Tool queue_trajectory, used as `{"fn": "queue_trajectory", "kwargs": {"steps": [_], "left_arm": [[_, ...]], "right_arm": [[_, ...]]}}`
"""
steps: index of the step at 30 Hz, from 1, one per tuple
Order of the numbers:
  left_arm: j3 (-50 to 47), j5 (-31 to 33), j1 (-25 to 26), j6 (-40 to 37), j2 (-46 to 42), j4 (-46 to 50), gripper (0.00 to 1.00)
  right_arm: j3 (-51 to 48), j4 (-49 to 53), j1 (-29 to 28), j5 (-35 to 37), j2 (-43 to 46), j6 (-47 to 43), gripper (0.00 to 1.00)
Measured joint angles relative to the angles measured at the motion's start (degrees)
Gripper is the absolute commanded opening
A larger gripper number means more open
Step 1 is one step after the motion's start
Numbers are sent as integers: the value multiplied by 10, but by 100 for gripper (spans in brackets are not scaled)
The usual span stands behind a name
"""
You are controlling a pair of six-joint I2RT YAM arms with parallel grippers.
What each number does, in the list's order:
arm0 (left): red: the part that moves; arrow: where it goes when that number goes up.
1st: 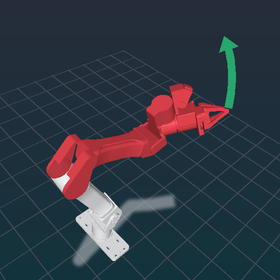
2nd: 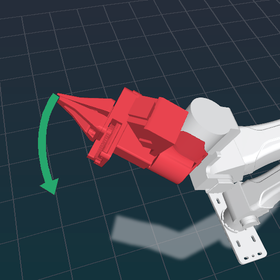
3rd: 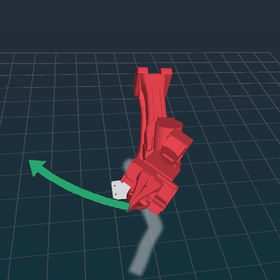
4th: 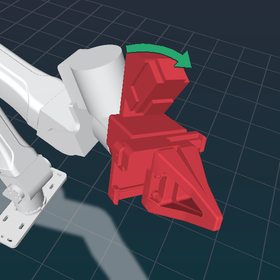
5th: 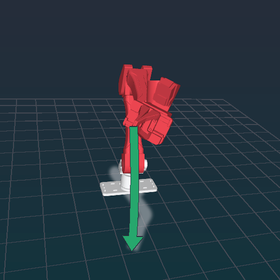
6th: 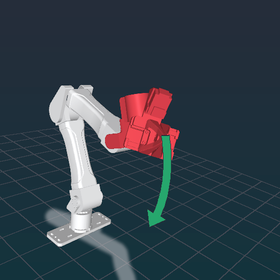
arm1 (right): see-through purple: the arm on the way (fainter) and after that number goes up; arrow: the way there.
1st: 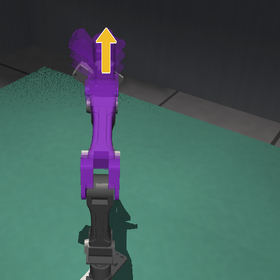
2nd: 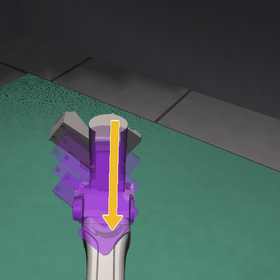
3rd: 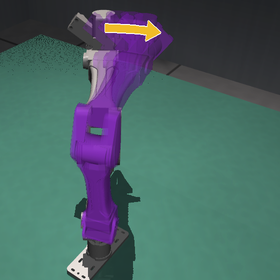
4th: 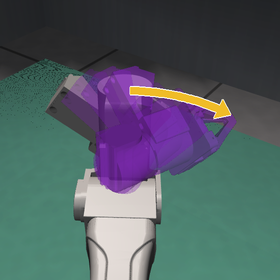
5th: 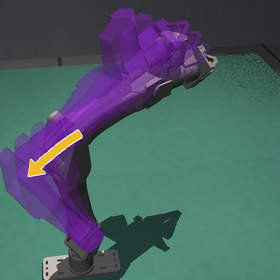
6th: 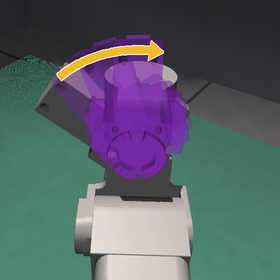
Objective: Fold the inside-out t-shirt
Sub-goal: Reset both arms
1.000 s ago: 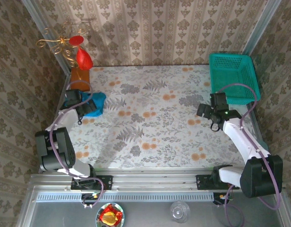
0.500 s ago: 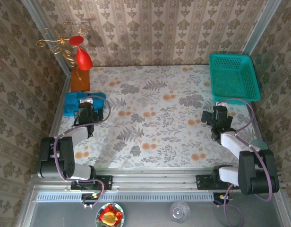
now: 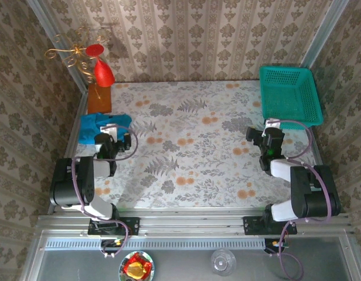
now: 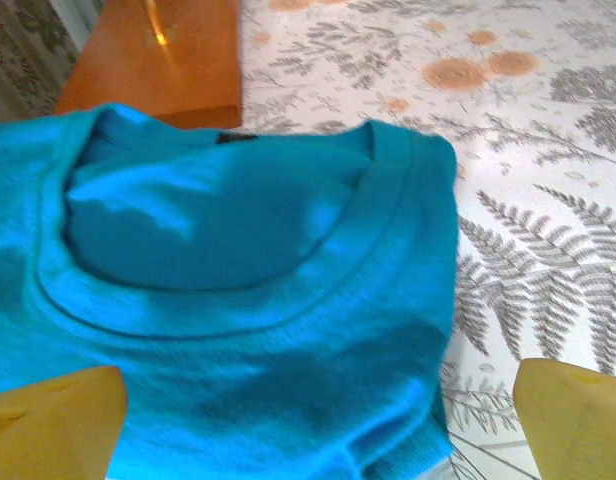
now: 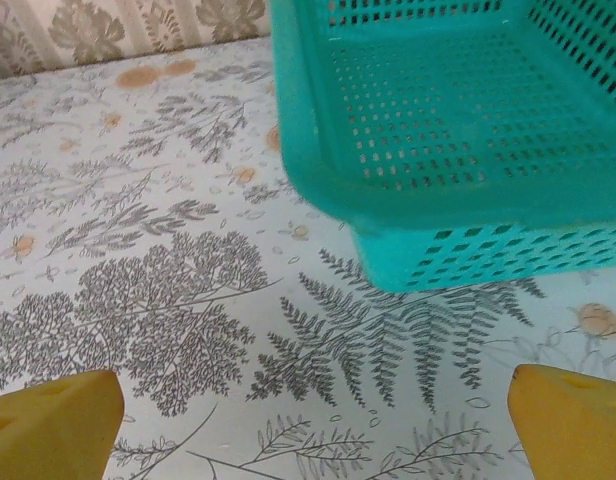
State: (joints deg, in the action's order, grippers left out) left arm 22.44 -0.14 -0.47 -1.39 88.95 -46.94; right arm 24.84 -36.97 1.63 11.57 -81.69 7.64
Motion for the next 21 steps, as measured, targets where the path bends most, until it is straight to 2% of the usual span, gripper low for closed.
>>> {"fn": "queue_trajectory", "kwargs": {"steps": [7, 10, 21], "left_arm": [[-3, -7, 6, -10, 3, -32, 100], [-3, 2, 15, -15, 3, -37, 100], [-3, 16, 19, -19, 3, -43, 100]], "right_arm": [[-15, -59, -2, -42, -9, -10, 100], [-19, -102, -7, -55, -45, -20, 100], [-20, -103, -19, -61, -61, -34, 100]]}}
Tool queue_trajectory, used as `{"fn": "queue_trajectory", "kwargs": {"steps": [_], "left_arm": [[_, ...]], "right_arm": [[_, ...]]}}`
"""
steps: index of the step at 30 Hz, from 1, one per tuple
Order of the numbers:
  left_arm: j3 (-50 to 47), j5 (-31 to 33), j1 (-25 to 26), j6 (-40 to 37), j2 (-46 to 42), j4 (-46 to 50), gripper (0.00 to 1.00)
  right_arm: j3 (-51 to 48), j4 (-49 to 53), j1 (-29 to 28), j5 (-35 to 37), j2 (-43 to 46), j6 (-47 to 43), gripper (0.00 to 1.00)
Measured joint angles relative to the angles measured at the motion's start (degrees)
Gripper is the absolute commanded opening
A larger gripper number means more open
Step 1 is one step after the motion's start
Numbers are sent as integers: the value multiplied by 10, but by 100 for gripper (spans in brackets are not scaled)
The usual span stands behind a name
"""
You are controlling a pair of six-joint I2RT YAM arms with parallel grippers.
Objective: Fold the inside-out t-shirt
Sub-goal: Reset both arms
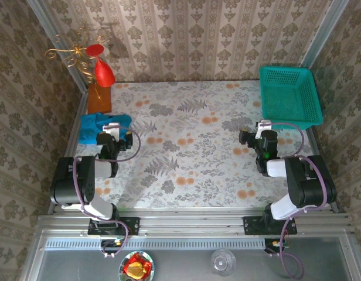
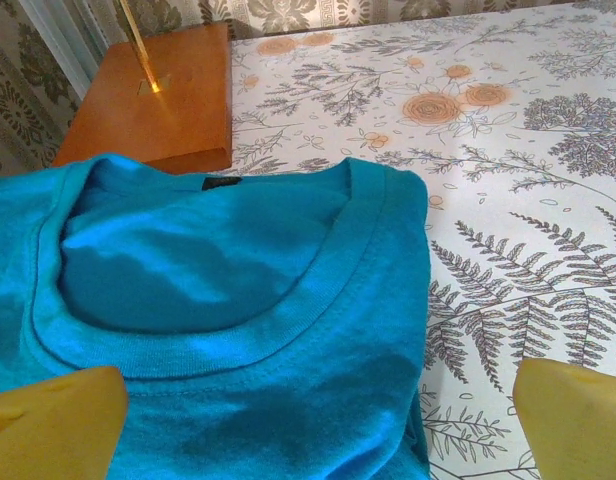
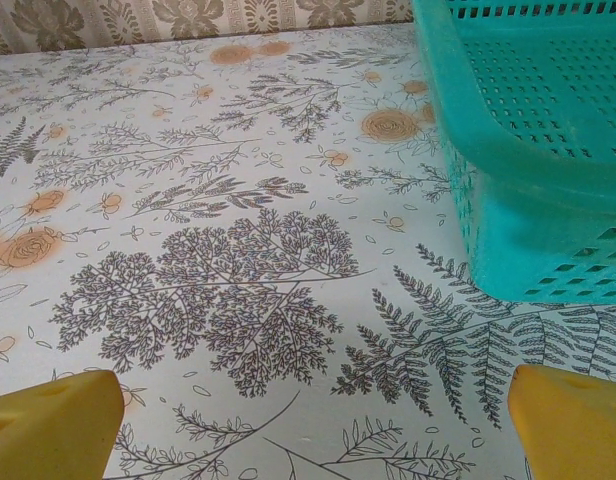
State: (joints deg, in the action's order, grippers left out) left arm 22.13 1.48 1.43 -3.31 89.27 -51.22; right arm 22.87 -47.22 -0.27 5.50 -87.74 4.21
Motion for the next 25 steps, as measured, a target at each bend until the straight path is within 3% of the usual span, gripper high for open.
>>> {"fn": "queue_trajectory", "kwargs": {"steps": [25], "left_arm": [[0, -6, -3, -4, 0, -3, 100]], "right_arm": [[0, 0, -4, 0, 0, -11, 100]]}}
